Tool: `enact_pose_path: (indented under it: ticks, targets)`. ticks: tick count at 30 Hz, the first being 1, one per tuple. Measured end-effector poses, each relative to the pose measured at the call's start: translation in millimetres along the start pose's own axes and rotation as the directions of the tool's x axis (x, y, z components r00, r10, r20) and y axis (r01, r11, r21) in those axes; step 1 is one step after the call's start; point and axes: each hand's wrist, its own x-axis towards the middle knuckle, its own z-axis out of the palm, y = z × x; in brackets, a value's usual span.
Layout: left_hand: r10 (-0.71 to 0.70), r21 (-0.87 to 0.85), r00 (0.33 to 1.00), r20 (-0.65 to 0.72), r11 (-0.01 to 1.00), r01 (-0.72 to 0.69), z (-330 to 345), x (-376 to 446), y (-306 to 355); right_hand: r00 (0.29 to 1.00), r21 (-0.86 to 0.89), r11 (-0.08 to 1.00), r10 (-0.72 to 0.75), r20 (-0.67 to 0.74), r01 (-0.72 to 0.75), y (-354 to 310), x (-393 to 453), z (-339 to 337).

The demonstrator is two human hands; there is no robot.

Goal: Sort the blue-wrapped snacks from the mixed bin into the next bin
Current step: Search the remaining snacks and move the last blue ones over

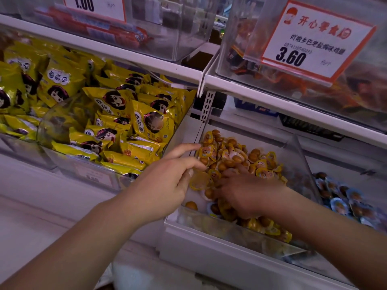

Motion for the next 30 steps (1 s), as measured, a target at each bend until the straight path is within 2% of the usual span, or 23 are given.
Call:
enact_pose_path:
  ticks: [3,5,8,10,12,14,16,18,21,25,28,30]
  targets:
    - [0.001,0.004,1.0,-0.003,1.0,-0.001,0.2,-0.3,-0.2,0.997,-0.032,0.999,-0.023,-0.067,0.021,1.2,-3.1,4.7]
    - [0.001,0.012,1.0,-0.007,1.0,-0.001,0.4,-0.2,0.5,0.996,0.039,0.998,-0.052,-0.078,0.055,-3.8,-2.2,5.3]
    - [-0.002,0.019,1.0,-0.018,1.0,0.003,1.6,-0.5,2.0,0.998,0.297,0.953,-0.063,-0.013,0.064,-10.7,-1.4,1.0]
    - [-0.002,0.027,1.0,-0.028,1.0,0.002,2.9,-0.7,2.4,0.997,0.39,0.919,-0.065,0.03,0.048,-12.4,-0.2,-3.2]
    - [-0.002,0.026,0.999,-0.033,1.0,0.003,3.9,-0.8,2.4,0.994,0.416,0.909,-0.073,0.084,0.031,-14.6,2.3,-7.7]
    - [-0.005,0.026,0.999,-0.034,1.0,0.006,4.1,-1.2,3.0,0.987,0.371,0.929,-0.065,0.146,0.006,-19.2,7.0,-12.0]
    - [-0.004,0.031,0.999,-0.033,0.999,0.005,4.0,-0.9,3.4,0.975,0.389,0.919,-0.024,0.219,-0.064,-22.1,11.0,-14.8]
    - [-0.006,0.033,0.999,-0.034,0.999,0.007,4.1,-1.2,2.9,0.957,0.494,0.858,-0.008,0.289,-0.141,-21.5,14.7,-17.4]
    - [-0.001,0.02,1.0,-0.03,1.0,0.002,4.5,-1.4,2.6,0.927,0.658,0.721,-0.059,0.37,-0.217,-21.6,20.7,-20.7]
    - [0.003,0.023,1.0,-0.028,1.0,-0.002,3.1,-0.7,4.7,0.914,0.661,0.723,-0.104,0.393,-0.202,-22.9,26.4,-22.8]
    - [-0.002,0.028,1.0,-0.021,1.0,0.003,2.9,-0.6,5.2,0.919,0.74,0.634,-0.117,0.378,-0.224,-13.7,22.5,-15.3]
    - [0.002,0.034,1.0,-0.021,0.999,-0.001,3.6,-0.7,4.2,0.923,0.75,0.627,-0.124,0.363,-0.211,-9.7,17.2,-10.3]
